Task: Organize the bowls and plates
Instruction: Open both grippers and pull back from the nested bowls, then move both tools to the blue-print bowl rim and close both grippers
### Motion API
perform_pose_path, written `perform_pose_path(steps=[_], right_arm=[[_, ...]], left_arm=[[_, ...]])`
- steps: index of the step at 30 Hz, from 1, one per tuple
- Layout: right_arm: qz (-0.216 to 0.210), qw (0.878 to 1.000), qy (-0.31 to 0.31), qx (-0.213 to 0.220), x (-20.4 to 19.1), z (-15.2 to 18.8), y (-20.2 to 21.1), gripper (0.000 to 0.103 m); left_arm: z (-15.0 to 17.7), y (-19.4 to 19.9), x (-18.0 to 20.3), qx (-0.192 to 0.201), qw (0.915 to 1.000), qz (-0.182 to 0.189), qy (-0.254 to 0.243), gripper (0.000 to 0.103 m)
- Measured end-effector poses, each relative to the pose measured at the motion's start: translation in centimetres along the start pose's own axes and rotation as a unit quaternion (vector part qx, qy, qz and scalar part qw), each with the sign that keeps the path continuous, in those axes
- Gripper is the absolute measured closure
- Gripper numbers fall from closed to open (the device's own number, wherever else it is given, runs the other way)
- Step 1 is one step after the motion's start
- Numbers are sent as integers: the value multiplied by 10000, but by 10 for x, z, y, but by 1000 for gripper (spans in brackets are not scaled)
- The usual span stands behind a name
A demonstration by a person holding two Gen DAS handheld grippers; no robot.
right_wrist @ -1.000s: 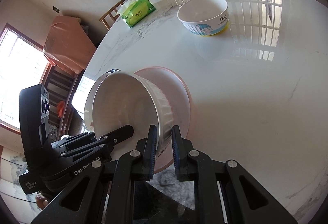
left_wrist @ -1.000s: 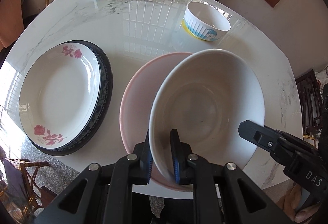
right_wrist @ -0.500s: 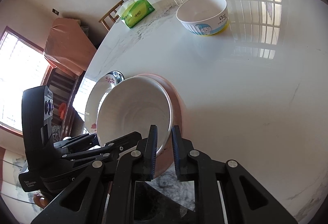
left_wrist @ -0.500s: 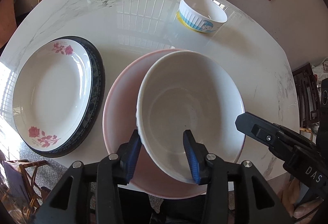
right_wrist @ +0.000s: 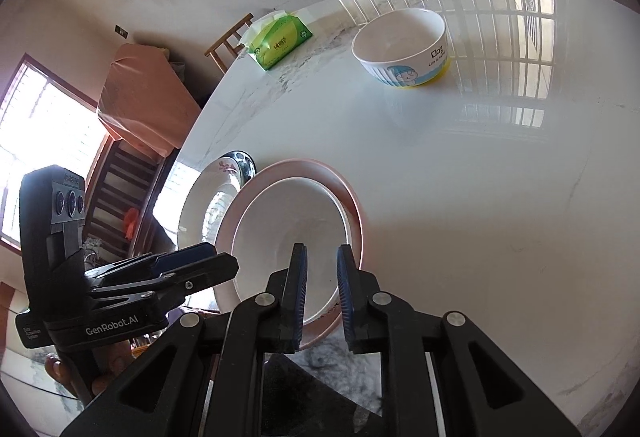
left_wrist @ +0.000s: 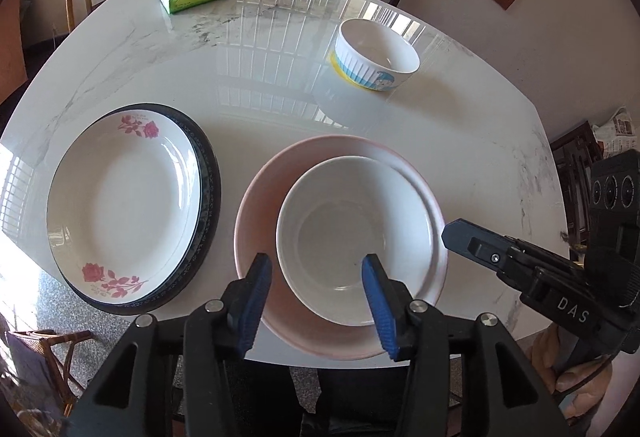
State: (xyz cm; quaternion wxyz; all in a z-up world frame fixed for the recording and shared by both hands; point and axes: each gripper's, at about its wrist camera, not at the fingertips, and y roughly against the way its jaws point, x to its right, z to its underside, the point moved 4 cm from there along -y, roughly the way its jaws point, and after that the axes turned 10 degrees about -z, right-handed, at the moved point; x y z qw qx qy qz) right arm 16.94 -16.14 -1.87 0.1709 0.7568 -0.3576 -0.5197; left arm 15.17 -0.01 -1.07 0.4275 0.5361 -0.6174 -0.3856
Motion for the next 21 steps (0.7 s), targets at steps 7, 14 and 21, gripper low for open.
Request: perform_pose_path(steps=[7, 14, 21], right_arm=[[394, 9941, 345, 952, 13, -2, 47, 75], [870, 9844, 655, 1383, 37, -8, 62, 75], [487, 9882, 382, 1404, 58, -40, 60, 49]], left_arm=[[-8, 25, 7, 981, 9948, -210, -154, 53], [-23, 12, 31, 1222, 9917, 240, -317, 53], [-64, -4, 39, 1140, 9925, 209, -399, 49]])
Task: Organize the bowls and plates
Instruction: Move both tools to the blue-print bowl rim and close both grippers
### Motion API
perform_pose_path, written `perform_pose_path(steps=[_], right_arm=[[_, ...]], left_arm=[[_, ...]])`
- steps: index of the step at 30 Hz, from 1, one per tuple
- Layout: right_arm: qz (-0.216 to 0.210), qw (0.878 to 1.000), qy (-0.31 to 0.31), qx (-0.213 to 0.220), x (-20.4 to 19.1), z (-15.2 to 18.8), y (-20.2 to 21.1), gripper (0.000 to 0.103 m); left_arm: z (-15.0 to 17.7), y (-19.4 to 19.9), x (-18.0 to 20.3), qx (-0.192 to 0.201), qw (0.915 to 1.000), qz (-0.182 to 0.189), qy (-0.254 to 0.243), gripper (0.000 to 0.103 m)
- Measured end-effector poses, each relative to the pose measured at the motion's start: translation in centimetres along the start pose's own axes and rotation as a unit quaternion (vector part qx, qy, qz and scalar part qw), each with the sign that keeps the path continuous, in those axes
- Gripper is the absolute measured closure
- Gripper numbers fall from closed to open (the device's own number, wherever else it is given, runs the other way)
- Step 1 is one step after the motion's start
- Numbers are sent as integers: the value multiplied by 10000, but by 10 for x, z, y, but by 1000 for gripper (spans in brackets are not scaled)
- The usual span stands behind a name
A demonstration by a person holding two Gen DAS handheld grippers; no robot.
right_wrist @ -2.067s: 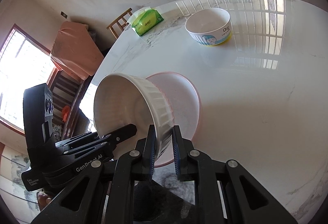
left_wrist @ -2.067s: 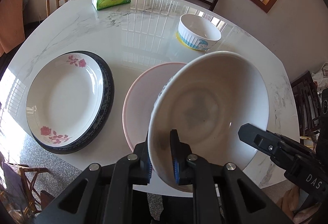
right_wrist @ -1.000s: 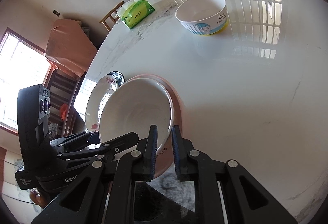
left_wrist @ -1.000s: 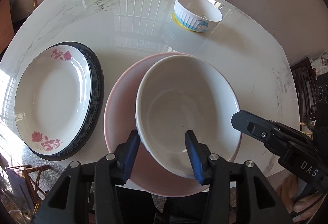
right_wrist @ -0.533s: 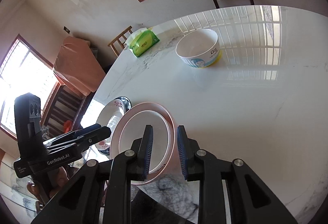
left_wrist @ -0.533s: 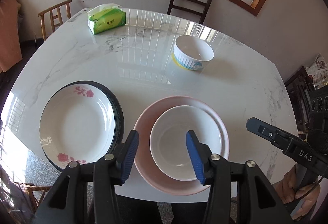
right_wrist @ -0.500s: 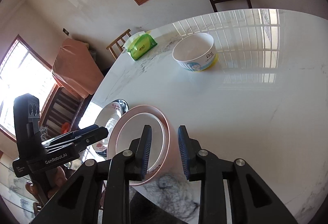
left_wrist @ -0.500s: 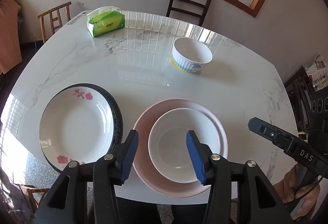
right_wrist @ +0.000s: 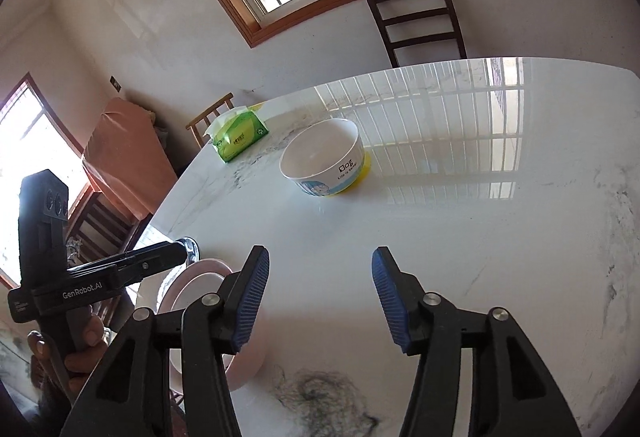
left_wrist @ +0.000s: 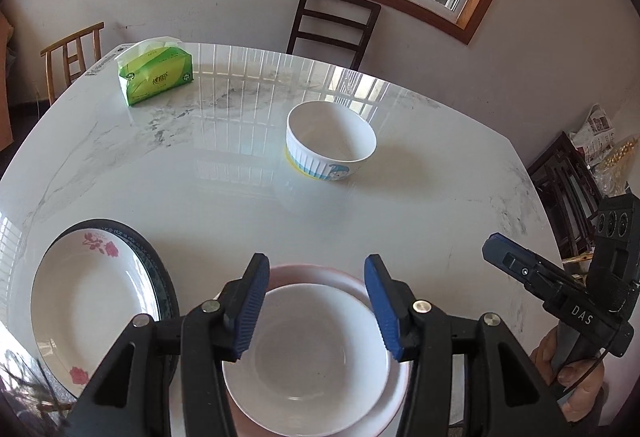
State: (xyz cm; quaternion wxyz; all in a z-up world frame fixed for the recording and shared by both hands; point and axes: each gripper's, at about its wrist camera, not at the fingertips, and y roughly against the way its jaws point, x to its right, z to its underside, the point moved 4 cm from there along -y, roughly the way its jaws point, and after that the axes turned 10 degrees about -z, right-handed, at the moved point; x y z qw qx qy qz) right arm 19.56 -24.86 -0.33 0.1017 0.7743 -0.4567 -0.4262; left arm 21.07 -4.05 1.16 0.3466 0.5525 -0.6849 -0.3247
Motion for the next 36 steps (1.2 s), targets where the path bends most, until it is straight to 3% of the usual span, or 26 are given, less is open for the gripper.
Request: perform_pose_path(steps=[3, 10, 14, 17, 22, 25, 30, 36], right_arm=[[64, 9999, -66, -108, 9, -14, -13, 47], [195, 9987, -257, -401, 33, -46, -52, 42], [302, 9977, -211, -565, 40, -65, -75, 42], [263, 9966, -363, -698, 49, -78, -93, 42], [385, 9945, -452, -864, 61, -94, -118, 41], [418, 9937, -420, -948, 63, -100, -131, 41], [579, 9907, -276, -1203, 62, -103, -150, 42], [771, 9879, -295, -1316, 66, -104, -160, 44]], left_arm=[[-19, -15, 2, -249, 9994, 221, 25, 38], [-67, -69, -11, -647, 9974, -277, 146, 37], [-84, -103, -18, -801, 9960, -39, 403, 37], [-92, -129, -23, -1130, 9898, 420, 764, 37], [-105, -155, -30, -1327, 9858, 485, 909, 37], [-111, -166, -29, -1499, 9799, 765, 1070, 37], [-116, -172, -26, -1391, 9857, 334, 889, 37], [-116, -182, -23, -1498, 9855, 251, 759, 38]])
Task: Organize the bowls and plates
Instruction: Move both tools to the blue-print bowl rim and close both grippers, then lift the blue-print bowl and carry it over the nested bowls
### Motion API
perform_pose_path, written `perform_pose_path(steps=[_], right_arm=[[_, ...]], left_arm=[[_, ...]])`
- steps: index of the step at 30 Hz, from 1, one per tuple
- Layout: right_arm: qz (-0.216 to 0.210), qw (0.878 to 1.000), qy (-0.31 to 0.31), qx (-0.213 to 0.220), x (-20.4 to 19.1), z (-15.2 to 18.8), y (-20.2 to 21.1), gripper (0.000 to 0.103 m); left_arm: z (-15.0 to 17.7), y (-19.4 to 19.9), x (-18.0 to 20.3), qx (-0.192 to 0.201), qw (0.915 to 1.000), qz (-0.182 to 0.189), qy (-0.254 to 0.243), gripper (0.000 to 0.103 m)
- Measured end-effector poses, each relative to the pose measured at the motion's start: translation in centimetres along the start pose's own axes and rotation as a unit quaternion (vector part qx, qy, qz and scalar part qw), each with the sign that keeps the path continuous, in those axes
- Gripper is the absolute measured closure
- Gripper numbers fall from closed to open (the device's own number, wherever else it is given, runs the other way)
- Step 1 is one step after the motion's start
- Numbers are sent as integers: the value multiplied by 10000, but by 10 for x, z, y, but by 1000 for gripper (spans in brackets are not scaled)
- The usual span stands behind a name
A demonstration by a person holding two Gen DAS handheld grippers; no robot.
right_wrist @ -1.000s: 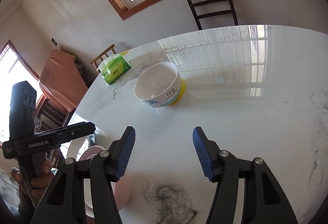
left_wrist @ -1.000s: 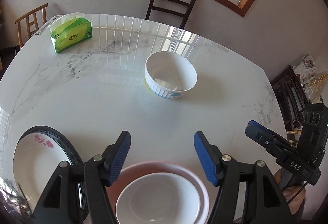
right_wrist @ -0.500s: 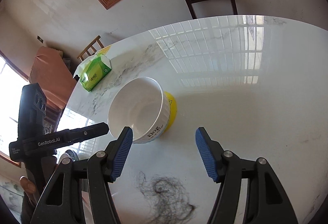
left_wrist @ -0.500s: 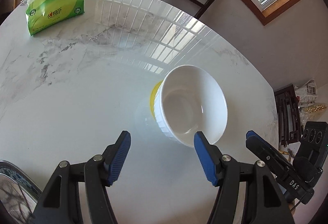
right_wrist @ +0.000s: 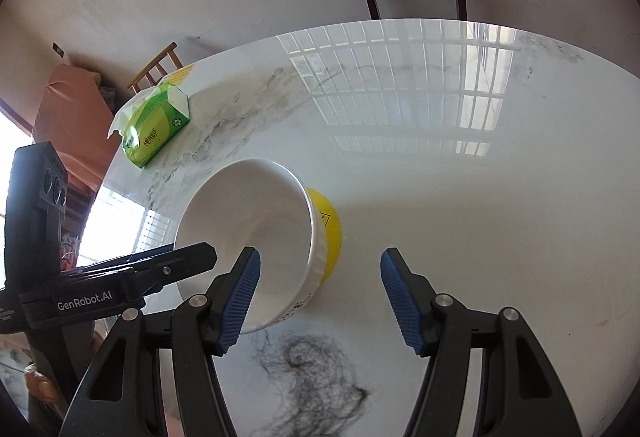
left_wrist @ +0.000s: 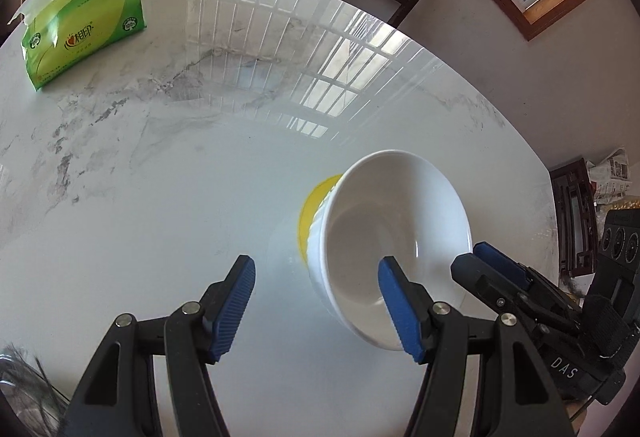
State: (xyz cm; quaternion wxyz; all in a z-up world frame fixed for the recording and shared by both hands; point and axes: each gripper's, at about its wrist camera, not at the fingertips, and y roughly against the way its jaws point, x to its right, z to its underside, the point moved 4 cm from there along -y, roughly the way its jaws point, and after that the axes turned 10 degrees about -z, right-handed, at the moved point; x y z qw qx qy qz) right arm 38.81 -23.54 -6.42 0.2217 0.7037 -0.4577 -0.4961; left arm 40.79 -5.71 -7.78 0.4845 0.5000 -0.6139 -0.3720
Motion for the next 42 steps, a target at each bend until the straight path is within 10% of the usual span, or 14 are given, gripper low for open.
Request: perform_pose_path(steps=[7, 10, 13, 17, 42], right_arm=[[82, 9998, -36, -203, 2, 0, -13, 54], [15, 9993, -158, -328, 8, 1, -21, 67], [-299, 9979, -361, -440, 9, 3, -26, 86], [-351, 9984, -320, -320, 4, 4, -16, 85], [-1223, 9915, 296, -335, -116, 147, 113, 85]], left_arm=[[-3, -11, -12, -110, 9992, -107, 360, 39], [0, -14, -10, -262, 9982, 383, 388, 39], [4, -26, 1, -714, 9966, 393, 128, 81], [9, -28, 1, -787, 9965, 207, 210, 87], [180, 145, -14, 46, 9996, 212, 190, 85]])
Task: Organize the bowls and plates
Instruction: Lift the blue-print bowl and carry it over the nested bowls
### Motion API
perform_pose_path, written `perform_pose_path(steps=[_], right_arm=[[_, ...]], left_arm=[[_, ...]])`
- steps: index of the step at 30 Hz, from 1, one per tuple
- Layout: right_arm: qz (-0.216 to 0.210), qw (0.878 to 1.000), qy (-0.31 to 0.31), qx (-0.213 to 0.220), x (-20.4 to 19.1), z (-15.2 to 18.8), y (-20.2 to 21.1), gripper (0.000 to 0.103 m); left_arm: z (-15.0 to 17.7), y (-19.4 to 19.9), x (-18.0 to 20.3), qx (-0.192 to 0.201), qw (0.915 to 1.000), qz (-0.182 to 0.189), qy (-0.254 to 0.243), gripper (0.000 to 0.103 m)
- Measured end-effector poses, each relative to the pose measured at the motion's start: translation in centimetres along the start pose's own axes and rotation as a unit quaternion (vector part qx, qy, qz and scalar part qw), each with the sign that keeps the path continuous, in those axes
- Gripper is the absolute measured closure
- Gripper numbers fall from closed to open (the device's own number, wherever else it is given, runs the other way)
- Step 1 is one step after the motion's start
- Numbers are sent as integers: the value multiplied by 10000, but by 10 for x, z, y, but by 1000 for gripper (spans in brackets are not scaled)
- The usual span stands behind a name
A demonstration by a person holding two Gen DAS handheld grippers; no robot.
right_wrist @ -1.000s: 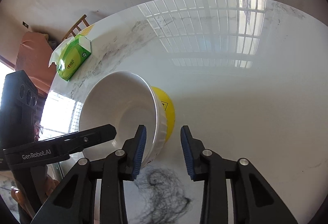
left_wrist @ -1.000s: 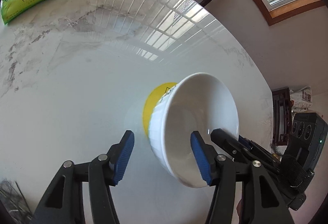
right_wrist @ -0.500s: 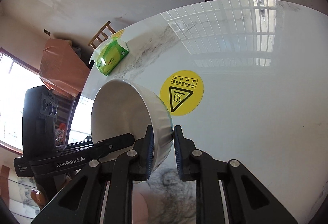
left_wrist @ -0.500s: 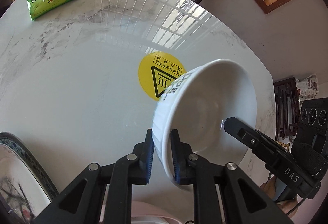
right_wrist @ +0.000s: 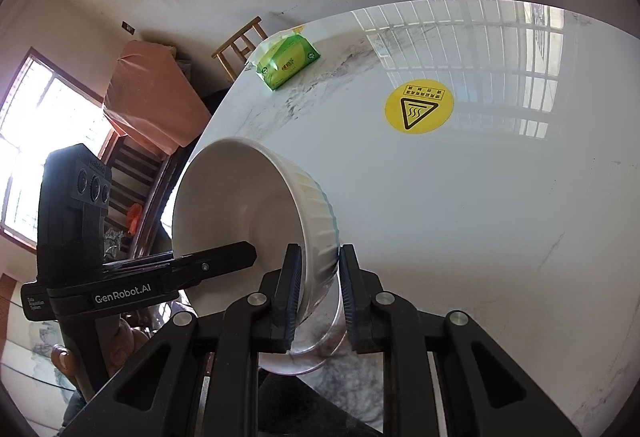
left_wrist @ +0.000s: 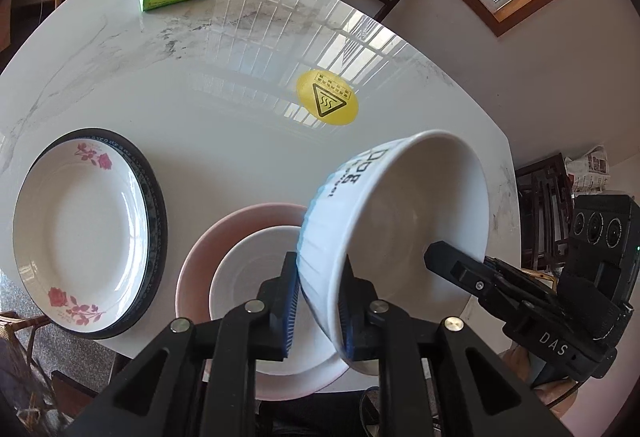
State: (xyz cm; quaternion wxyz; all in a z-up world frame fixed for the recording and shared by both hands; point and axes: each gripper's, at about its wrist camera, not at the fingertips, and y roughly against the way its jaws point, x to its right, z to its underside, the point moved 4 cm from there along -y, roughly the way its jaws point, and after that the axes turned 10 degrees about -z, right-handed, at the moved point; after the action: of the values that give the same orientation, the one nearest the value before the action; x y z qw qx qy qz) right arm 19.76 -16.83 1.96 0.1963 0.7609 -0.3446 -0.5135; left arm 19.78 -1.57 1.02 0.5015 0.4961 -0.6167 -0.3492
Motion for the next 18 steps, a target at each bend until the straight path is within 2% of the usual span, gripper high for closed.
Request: perform_pose_path(steps=[7, 18], right_arm=[[68, 9998, 28, -189, -13, 24, -11, 85], [242, 9993, 40, -287, -18, 41, -19, 85]], left_arm=[[30, 3, -25, -112, 9999, -36, 83, 85], [46, -7, -32, -222, 9996, -125, 90, 85]])
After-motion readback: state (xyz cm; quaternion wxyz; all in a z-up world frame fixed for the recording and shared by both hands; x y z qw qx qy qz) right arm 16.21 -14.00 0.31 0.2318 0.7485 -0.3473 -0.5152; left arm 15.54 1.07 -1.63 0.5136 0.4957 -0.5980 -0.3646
